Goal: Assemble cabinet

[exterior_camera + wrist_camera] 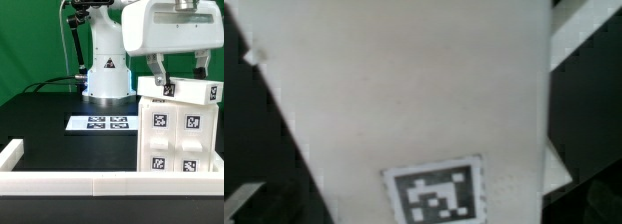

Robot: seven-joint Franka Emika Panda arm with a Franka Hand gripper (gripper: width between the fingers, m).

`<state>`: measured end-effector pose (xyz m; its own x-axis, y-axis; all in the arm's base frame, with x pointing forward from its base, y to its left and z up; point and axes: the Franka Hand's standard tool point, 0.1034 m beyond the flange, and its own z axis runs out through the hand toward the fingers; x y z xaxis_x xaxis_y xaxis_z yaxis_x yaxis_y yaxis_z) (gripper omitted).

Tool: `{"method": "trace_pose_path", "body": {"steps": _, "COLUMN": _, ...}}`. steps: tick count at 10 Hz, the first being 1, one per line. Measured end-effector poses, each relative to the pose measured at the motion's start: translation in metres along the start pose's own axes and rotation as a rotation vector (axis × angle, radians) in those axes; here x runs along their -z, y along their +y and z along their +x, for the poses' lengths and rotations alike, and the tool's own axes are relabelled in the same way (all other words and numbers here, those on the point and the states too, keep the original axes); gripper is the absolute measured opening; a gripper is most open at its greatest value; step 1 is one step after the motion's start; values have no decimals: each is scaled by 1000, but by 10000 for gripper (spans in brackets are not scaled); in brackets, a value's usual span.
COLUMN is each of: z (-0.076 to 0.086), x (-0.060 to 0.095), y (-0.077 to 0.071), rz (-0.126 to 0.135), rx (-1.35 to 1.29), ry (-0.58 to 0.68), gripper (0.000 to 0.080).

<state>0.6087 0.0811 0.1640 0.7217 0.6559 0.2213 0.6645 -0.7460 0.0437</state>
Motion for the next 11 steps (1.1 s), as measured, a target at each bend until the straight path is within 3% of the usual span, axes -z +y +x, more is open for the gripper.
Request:
{"method": "trace_pose_path", "body": {"steps": 4, "z": -1, "x": -3, "y": 6, "rz": -19, "rx": 22, "ry": 15, "gripper": 797}}
{"method": "trace_pose_path", "body": {"steps": 5, "z": -1, "x": -3, "y": 6, "rz": -19, "rx": 22, "ry": 15, "gripper": 709}}
{"method": "trace_pose_path", "body": {"steps": 6, "z": -1, "x": -3, "y": 6, "rz": -19, "rx": 10, "ry": 15, "gripper": 709}}
{"method": "trace_pose_path", "body": {"steps": 7, "z": -1, "x": -3, "y": 6, "rz": -19, "rx": -7, "ry": 15, "gripper": 555}}
{"method": "trace_pose_path", "body": {"steps": 11, "z": -2, "x": -2, "y": 8, "rz": -25, "rx": -245, "ry": 40, "gripper": 556}}
